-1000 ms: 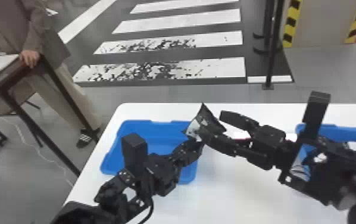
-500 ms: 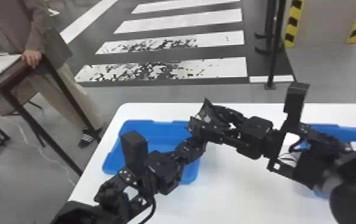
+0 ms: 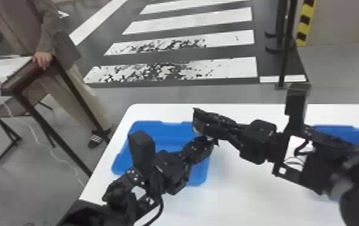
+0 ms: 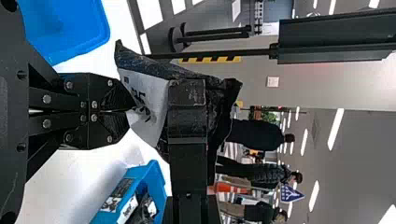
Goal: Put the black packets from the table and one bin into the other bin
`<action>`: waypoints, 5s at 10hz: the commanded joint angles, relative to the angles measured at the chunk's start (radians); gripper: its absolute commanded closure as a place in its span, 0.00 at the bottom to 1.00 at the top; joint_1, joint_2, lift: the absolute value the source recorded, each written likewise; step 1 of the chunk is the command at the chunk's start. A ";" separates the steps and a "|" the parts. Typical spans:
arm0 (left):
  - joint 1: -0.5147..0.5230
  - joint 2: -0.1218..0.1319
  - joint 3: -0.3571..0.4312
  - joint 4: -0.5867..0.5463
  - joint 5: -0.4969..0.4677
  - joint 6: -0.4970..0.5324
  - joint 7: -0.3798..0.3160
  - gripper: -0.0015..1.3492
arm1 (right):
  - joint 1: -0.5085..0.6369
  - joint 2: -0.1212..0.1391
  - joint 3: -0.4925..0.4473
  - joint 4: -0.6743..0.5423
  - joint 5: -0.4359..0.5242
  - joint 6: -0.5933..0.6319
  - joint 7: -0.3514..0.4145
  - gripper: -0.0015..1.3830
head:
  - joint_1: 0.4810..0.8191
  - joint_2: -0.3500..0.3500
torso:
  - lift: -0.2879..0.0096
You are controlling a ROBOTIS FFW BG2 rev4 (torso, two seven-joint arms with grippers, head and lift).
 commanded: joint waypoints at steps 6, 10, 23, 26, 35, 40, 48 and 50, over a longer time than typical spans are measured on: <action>0.020 0.000 0.024 0.010 0.006 -0.082 0.002 0.15 | 0.004 0.002 -0.114 0.014 0.037 -0.098 -0.009 0.87 | 0.63 0.90 | 0.60; 0.044 -0.008 0.062 0.015 0.014 -0.099 0.002 0.07 | 0.147 0.001 -0.473 -0.043 0.210 -0.064 0.008 0.87 | 0.63 0.71 | 0.60; 0.204 -0.097 0.036 0.015 0.178 -0.408 0.219 0.07 | 0.718 0.139 -0.857 -0.251 0.352 -0.457 -0.046 0.14 | 0.63 0.28 | 0.60; 0.317 -0.112 0.000 -0.005 0.172 -0.572 0.387 0.08 | 0.890 0.177 -0.855 -0.460 0.380 -0.393 -0.097 0.14 | 0.63 0.29 | 0.60; 0.427 -0.138 0.022 -0.061 -0.016 -0.594 0.558 0.07 | 1.020 0.191 -0.846 -0.590 0.481 -0.332 -0.126 0.14 | 0.63 0.45 | 0.60; 0.430 -0.130 0.014 -0.078 -0.004 -0.570 0.555 0.07 | 1.020 0.182 -0.842 -0.607 0.487 -0.322 -0.127 0.14 | 0.63 0.43 | 0.60; 0.427 -0.130 0.020 -0.088 0.006 -0.550 0.535 0.08 | 1.018 0.180 -0.840 -0.612 0.487 -0.339 -0.121 0.14 | 0.63 0.44 | 0.60; 0.425 -0.130 0.022 -0.091 0.002 -0.553 0.526 0.08 | 1.015 0.180 -0.840 -0.612 0.485 -0.339 -0.123 0.14 | 0.63 0.44 | 0.60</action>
